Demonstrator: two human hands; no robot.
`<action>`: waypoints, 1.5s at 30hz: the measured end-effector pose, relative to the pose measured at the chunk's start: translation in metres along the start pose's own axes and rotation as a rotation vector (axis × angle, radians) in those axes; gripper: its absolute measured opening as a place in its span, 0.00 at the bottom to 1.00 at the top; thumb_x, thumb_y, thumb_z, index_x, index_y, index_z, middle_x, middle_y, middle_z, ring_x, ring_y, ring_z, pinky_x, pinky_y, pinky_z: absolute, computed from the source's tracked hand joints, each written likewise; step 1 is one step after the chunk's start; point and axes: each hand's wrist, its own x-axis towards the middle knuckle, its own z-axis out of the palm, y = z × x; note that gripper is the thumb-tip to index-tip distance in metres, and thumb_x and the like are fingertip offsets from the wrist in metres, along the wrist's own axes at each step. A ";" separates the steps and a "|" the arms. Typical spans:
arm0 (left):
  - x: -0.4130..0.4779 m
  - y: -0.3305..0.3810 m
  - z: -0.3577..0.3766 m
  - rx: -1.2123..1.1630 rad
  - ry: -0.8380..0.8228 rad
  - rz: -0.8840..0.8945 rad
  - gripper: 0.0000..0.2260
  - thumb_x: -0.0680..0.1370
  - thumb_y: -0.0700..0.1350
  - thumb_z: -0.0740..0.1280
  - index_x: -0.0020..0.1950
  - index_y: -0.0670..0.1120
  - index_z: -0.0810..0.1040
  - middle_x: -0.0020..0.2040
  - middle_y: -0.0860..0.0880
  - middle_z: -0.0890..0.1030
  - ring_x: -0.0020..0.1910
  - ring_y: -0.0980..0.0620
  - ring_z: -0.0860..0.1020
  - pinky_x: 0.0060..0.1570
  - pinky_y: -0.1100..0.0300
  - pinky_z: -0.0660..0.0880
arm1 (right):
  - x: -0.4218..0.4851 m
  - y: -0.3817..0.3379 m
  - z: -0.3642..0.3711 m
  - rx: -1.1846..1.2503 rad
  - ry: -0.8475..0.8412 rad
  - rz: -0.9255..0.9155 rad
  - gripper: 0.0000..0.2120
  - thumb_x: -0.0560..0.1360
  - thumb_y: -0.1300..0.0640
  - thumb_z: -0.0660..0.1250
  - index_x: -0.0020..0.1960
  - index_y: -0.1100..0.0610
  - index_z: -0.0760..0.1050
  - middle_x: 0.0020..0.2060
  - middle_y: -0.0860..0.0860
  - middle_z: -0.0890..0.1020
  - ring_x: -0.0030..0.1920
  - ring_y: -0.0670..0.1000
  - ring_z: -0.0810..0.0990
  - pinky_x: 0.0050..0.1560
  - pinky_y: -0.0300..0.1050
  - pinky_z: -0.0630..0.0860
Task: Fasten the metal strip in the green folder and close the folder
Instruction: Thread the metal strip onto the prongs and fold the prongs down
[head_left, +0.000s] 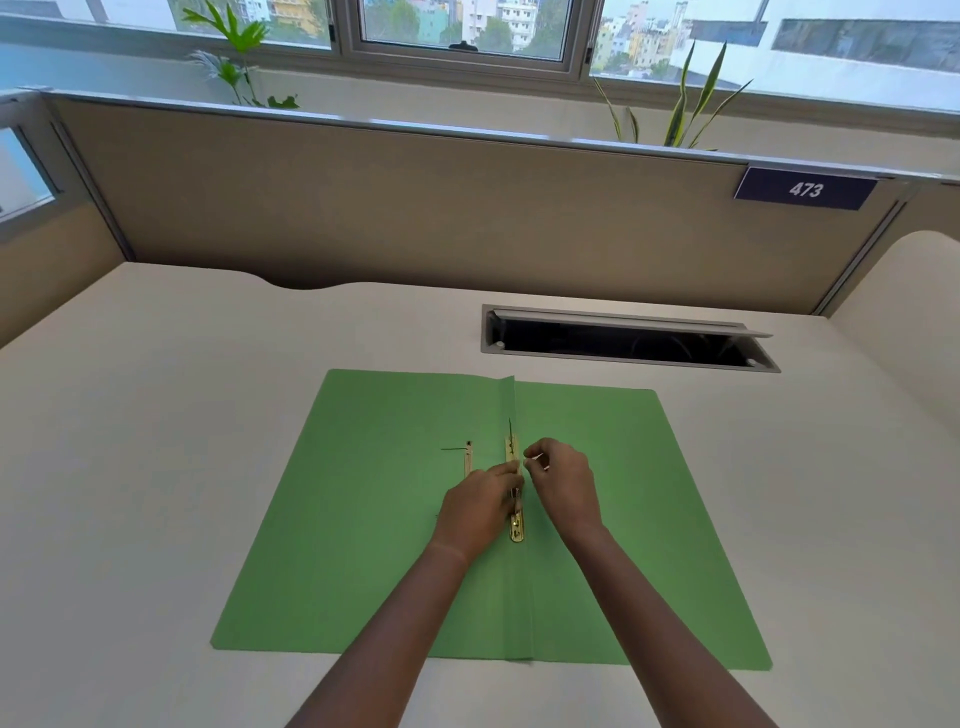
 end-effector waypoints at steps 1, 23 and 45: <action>0.001 0.000 0.000 0.016 -0.006 0.006 0.12 0.77 0.40 0.61 0.59 0.47 0.77 0.71 0.58 0.71 0.60 0.46 0.76 0.49 0.52 0.77 | 0.004 0.000 0.003 -0.010 0.001 0.000 0.09 0.76 0.65 0.63 0.54 0.64 0.78 0.50 0.61 0.83 0.48 0.57 0.81 0.46 0.43 0.74; 0.006 -0.004 0.006 0.032 -0.071 0.031 0.12 0.78 0.41 0.59 0.59 0.44 0.76 0.67 0.55 0.73 0.54 0.45 0.79 0.46 0.53 0.75 | 0.056 -0.011 0.018 -0.240 -0.178 -0.103 0.09 0.70 0.68 0.62 0.49 0.60 0.77 0.49 0.60 0.80 0.47 0.60 0.80 0.47 0.50 0.78; 0.003 -0.003 0.008 -0.030 -0.042 0.012 0.14 0.79 0.41 0.58 0.64 0.46 0.74 0.72 0.57 0.68 0.60 0.49 0.77 0.51 0.55 0.77 | 0.060 0.009 0.023 0.110 -0.126 0.047 0.18 0.76 0.59 0.65 0.65 0.58 0.69 0.37 0.57 0.77 0.38 0.52 0.76 0.44 0.47 0.74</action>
